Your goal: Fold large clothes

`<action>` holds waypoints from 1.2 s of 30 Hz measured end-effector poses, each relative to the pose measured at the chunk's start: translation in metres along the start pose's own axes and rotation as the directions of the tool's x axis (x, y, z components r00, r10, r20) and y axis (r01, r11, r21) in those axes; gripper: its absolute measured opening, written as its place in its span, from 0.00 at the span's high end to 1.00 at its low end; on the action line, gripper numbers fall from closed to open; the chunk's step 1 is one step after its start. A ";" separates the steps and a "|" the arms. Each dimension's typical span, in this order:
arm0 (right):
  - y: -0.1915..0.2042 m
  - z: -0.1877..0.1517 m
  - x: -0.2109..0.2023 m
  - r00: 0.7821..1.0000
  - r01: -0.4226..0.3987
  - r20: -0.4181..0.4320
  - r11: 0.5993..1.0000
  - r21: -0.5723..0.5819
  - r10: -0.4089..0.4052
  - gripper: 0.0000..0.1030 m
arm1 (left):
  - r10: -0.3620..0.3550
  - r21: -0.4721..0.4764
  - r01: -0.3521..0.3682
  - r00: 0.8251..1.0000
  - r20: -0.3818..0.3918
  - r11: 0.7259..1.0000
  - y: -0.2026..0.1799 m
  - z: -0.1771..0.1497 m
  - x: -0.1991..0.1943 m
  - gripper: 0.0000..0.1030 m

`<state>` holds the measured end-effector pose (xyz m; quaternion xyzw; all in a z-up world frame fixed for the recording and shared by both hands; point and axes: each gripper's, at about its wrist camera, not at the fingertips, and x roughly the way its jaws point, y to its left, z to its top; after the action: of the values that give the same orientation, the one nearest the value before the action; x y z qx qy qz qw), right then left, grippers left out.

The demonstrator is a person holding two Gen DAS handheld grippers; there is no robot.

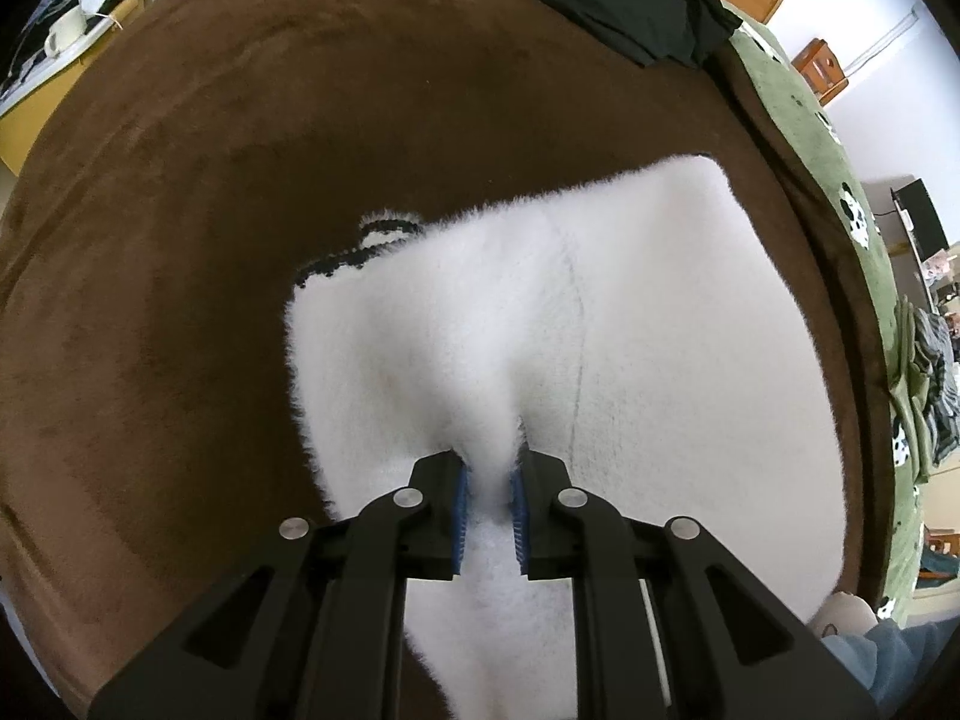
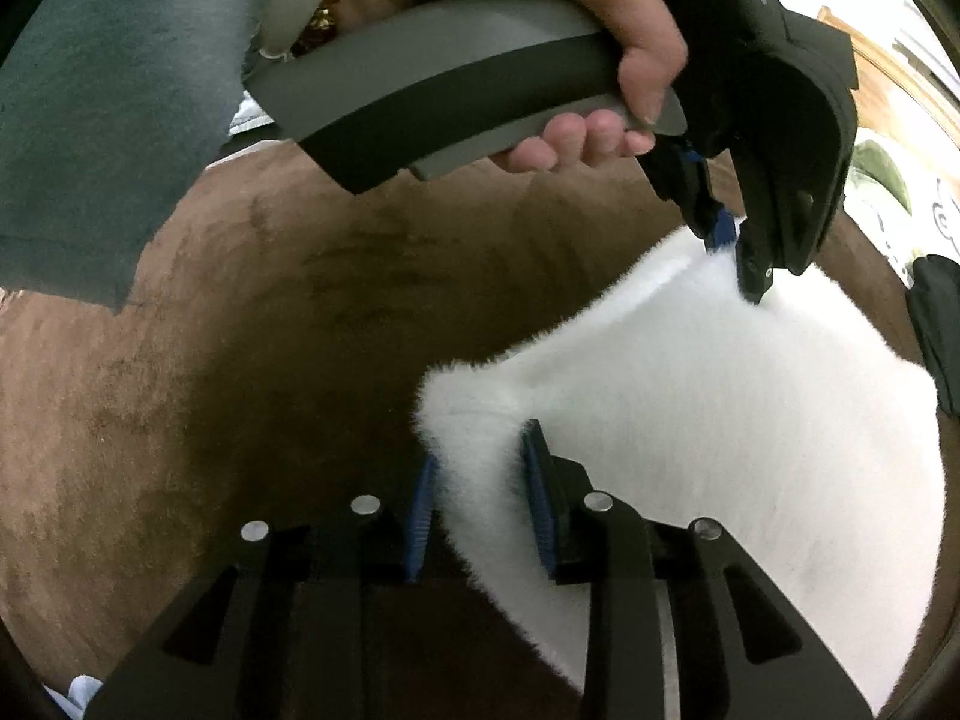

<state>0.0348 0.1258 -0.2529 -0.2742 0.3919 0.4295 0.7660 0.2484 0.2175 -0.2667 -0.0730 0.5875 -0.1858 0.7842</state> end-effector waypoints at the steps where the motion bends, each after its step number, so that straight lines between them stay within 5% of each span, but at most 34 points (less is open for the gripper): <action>1: -0.001 0.000 -0.001 1.000 -0.004 0.001 1.000 0.003 0.004 0.65 | -0.006 0.000 0.006 1.000 0.000 1.000 0.001 -0.001 0.000 0.85; 4: -0.001 -0.001 -0.006 0.999 -0.036 0.020 0.999 0.019 0.036 0.36 | -0.006 0.011 0.006 1.000 0.006 1.000 0.000 -0.002 -0.002 0.83; 9: -0.007 -0.007 -0.035 0.995 -0.069 0.080 0.995 0.073 0.063 0.31 | 0.079 0.044 -0.080 0.996 0.032 0.996 -0.008 -0.004 -0.015 0.57; 13: -0.027 -0.015 -0.070 0.991 -0.057 0.130 0.989 0.137 0.039 0.22 | 0.116 0.035 -0.118 0.992 0.047 0.992 -0.006 -0.007 -0.026 0.47; 19: -0.104 -0.040 -0.117 0.984 -0.060 0.180 0.931 0.361 -0.006 0.08 | 0.165 0.018 -0.167 0.982 0.088 0.986 -0.001 -0.018 -0.059 0.25; 23: -0.167 -0.072 -0.124 0.981 -0.097 0.194 0.824 0.558 -0.016 0.06 | 0.098 0.024 -0.101 0.991 0.092 0.995 -0.005 -0.030 -0.068 0.15; 28: -0.229 -0.125 -0.090 0.974 -0.223 0.194 0.612 0.759 0.115 0.06 | -0.019 -0.054 0.022 0.998 0.054 0.998 0.011 -0.049 -0.047 0.13; 32: -0.253 -0.151 -0.071 0.965 -0.260 0.208 0.520 0.814 0.158 0.06 | -0.138 -0.135 0.145 0.989 0.059 0.980 0.028 -0.060 -0.024 0.13; 36: -0.264 -0.161 -0.051 0.928 -0.366 0.284 0.452 0.814 0.239 0.06 | -0.267 -0.219 0.280 0.960 0.086 0.935 0.047 -0.069 -0.004 0.09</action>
<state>0.1899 -0.1454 -0.2756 0.2415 0.5440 0.3258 0.7346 0.1916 0.2692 -0.2997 -0.2489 0.5674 -0.2220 0.7528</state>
